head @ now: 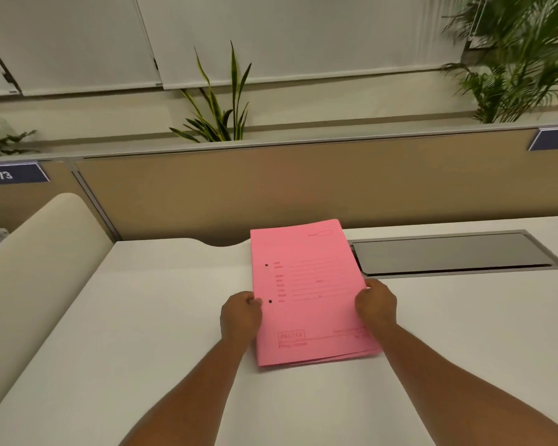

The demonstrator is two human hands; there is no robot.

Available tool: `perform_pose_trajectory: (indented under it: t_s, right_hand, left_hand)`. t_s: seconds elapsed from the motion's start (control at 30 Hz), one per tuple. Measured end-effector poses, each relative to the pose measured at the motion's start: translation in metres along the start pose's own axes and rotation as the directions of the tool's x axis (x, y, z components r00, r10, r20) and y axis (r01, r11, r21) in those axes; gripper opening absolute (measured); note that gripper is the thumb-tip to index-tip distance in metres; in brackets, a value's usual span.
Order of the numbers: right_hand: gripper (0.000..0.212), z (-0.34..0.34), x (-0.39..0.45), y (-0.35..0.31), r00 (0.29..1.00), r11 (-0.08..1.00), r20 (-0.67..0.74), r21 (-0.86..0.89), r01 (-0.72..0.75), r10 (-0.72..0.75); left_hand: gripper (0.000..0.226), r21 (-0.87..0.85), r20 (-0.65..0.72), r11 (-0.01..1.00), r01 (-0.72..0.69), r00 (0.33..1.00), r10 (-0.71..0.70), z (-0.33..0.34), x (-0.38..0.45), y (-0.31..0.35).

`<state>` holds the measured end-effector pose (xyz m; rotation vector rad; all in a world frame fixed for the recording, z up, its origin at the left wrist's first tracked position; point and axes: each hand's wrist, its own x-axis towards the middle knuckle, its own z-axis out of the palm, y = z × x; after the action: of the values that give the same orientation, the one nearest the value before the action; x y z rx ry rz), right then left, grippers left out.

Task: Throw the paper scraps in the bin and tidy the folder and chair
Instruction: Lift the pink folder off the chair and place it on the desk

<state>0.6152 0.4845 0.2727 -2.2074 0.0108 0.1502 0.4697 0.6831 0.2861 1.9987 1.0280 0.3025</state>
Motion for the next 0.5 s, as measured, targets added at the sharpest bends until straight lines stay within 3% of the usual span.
perform_pose_trajectory:
  t_s: [0.1, 0.33, 0.5]
  right_hand:
    - [0.036, 0.011, 0.009, 0.006, 1.0, 1.0, -0.003, -0.008, 0.015, -0.015]
    - [0.012, 0.026, 0.029, -0.015, 0.999, 0.983, 0.029, -0.179, 0.031, -0.026]
    - [0.022, 0.031, 0.025, -0.005, 0.996, 0.917, 0.034, -0.389, 0.086, -0.079]
  left_hand:
    - [0.022, 0.004, 0.008, 0.999, 0.041, 0.999, -0.041, 0.009, 0.009, -0.005]
    - [0.023, 0.053, -0.03, 0.998, 0.022, 0.999, -0.021, 0.01, 0.036, -0.002]
    - [0.021, 0.143, -0.042, 0.989, 0.031, 0.999, -0.025, 0.017, 0.038, -0.008]
